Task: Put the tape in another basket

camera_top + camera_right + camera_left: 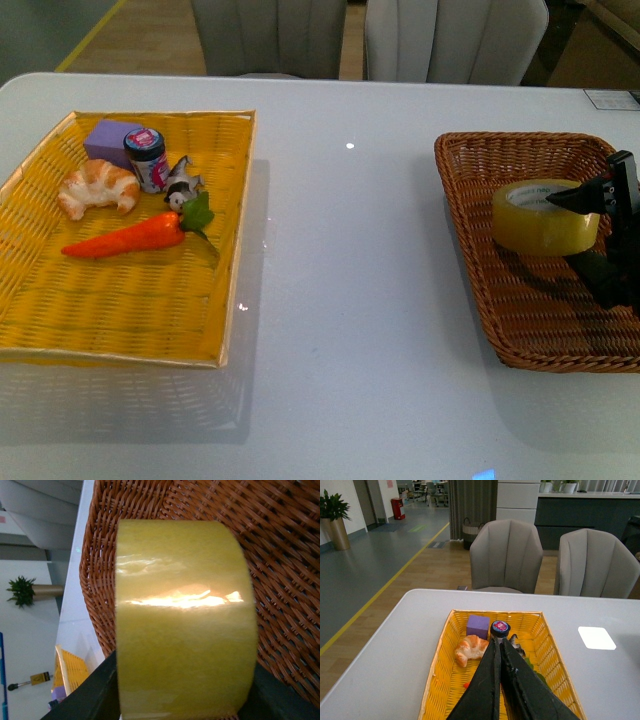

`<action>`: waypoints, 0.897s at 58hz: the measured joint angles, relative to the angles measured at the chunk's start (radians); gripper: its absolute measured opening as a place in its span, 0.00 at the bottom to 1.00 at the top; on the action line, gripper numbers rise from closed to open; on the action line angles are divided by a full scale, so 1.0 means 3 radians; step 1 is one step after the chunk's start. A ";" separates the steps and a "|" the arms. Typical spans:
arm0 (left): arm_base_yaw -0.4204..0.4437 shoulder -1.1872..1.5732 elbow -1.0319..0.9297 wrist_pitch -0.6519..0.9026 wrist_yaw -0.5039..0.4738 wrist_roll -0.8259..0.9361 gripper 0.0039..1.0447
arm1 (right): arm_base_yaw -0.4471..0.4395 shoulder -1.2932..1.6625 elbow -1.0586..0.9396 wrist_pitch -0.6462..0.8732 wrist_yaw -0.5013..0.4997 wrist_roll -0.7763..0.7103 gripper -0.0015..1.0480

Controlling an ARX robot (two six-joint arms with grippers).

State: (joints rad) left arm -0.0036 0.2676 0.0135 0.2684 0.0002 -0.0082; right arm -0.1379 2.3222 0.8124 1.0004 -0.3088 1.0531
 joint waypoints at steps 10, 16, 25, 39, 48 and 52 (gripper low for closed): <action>0.0000 -0.0158 0.0000 -0.0156 -0.0001 0.0000 0.01 | -0.0067 -0.0317 -0.0219 0.0024 -0.0022 -0.0001 0.93; 0.0000 -0.0257 0.0000 -0.0256 0.0000 0.0000 0.01 | -0.0145 -0.0631 -0.0422 0.0075 -0.0083 -0.0001 0.91; 0.0000 -0.0675 0.0001 -0.0791 0.0000 0.0001 0.01 | -0.0271 -0.1240 -0.0815 0.0088 -0.0214 -0.0011 0.91; 0.0001 -0.0841 0.0001 -0.0895 0.0000 0.0001 0.01 | -0.0518 -0.2678 -0.1601 -0.0432 -0.0397 -0.0281 0.91; 0.0001 -0.0841 0.0001 -0.0895 0.0000 0.0001 0.01 | -0.0701 -0.4101 -0.1944 -0.1475 -0.0484 -0.0668 0.91; 0.0001 -0.0841 0.0001 -0.0895 0.0000 0.0001 0.01 | -0.0804 -0.4963 -0.1958 -0.2230 -0.0462 -0.0916 0.91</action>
State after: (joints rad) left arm -0.0032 0.0154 0.0139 -0.0002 0.0002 -0.0078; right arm -0.3790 0.8333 0.2249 0.3313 -0.4473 0.7784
